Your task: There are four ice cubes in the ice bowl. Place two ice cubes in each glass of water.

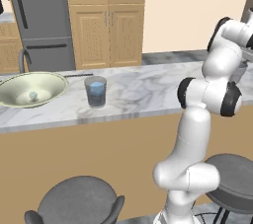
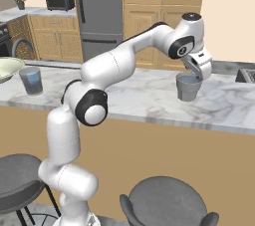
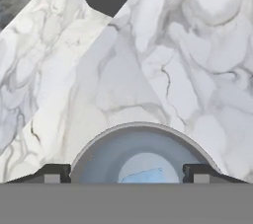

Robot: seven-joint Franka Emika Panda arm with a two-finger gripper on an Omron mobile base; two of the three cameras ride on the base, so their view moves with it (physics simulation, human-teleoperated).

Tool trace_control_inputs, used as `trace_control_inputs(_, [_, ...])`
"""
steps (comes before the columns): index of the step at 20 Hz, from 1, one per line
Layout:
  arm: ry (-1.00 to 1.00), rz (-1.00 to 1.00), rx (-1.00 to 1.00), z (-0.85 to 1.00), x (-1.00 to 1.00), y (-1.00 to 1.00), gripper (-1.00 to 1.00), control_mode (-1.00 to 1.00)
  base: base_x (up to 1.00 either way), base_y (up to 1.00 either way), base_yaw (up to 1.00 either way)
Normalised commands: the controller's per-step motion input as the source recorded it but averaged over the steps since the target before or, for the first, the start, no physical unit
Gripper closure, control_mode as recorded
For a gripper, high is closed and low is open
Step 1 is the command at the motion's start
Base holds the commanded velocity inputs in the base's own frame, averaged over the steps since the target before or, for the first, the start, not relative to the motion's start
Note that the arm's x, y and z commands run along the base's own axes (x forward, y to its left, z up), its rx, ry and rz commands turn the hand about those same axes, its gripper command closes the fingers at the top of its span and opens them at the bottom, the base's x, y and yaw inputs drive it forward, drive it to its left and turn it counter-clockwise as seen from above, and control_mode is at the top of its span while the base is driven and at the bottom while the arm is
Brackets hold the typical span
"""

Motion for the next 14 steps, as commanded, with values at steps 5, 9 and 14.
trace_control_inputs(5, [-0.07, 0.0, -0.01, 0.09, -0.13, 0.11, -1.0, -1.0, 0.0, 0.0, 0.0])
trace_control_inputs(9, [-0.22, 0.08, 0.0, 0.53, -0.55, 0.22, -1.0, -1.0, 0.0, 0.0, 0.0])
trace_control_inputs(14, [-0.17, 0.28, -0.02, 0.25, -0.82, 0.6, -1.0, -1.0, 0.0, 0.0, 0.0])
